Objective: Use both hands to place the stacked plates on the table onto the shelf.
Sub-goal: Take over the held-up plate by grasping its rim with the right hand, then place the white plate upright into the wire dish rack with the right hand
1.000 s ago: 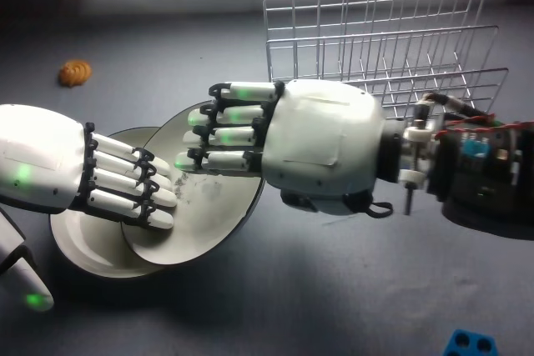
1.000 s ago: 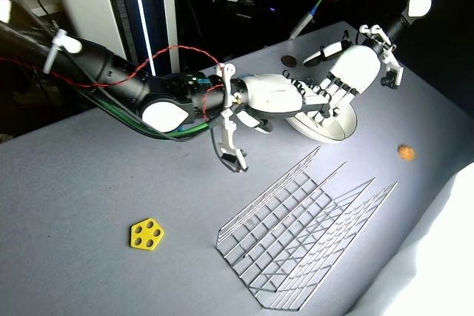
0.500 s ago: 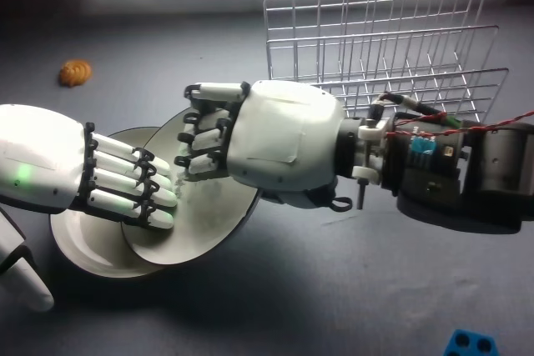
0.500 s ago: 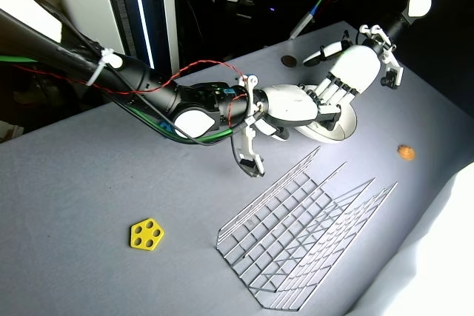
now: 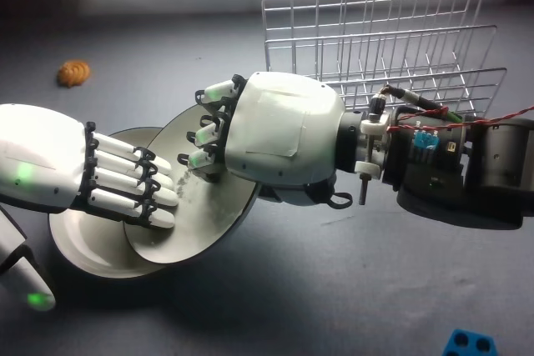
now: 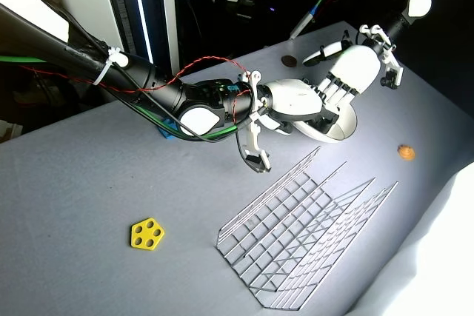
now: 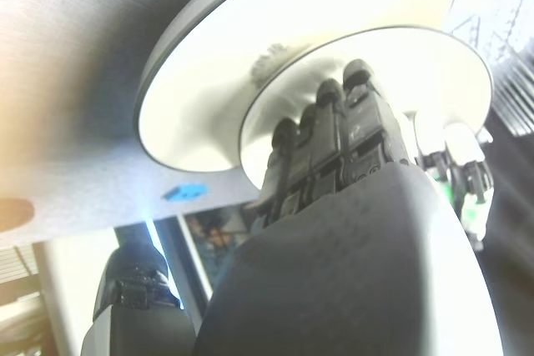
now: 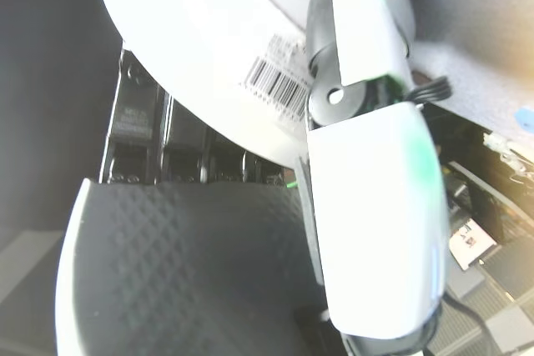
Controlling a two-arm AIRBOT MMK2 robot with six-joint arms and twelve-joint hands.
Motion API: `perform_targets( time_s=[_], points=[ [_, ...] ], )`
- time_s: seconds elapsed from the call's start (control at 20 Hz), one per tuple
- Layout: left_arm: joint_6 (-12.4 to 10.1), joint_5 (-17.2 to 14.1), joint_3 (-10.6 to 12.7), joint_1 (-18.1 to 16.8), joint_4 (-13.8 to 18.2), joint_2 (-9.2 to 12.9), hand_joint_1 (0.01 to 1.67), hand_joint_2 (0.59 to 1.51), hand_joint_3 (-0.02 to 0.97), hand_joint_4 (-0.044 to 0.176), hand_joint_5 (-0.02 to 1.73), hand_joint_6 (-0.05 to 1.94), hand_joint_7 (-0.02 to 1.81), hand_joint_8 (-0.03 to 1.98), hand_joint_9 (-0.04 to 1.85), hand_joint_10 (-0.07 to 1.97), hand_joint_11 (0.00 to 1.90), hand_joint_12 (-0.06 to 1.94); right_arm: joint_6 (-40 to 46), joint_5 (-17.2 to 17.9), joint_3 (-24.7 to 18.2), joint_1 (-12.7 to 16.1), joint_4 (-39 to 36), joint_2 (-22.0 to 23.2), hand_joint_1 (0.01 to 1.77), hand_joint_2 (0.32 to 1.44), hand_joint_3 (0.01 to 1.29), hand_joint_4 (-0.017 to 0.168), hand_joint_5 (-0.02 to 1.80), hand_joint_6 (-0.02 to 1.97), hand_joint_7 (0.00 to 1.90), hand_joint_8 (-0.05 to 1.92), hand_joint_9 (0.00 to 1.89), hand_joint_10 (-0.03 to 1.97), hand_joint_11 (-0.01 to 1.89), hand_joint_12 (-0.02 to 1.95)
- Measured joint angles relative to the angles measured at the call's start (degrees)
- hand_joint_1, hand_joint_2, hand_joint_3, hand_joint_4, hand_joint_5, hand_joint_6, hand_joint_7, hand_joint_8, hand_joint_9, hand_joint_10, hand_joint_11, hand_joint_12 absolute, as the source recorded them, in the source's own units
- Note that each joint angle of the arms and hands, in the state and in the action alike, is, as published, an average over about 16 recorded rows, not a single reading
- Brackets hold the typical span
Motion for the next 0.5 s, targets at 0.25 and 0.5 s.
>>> perform_targets(
  time_s=[0.25,0.5],
  points=[
    [-0.53,-0.02,0.19,-1.83,-0.09,0.60,0.02,1.032,0.018,0.000,0.06,0.00,0.02,-0.01,0.03,0.01,0.03,0.03,0.08,1.13,-0.26,0.02,-0.06,0.39,1.24,1.03,0.01,0.002,0.82,0.73,0.86,0.74,0.94,0.58,0.57,1.28],
    [-1.12,-0.07,0.44,-3.84,0.11,1.88,0.02,1.033,0.018,0.000,0.07,0.01,0.04,-0.01,0.03,0.01,0.02,0.03,0.31,1.79,-1.15,0.03,-0.07,1.12,1.25,1.02,0.01,0.004,0.85,0.77,0.89,0.83,0.99,0.63,0.63,1.25]
  ],
)
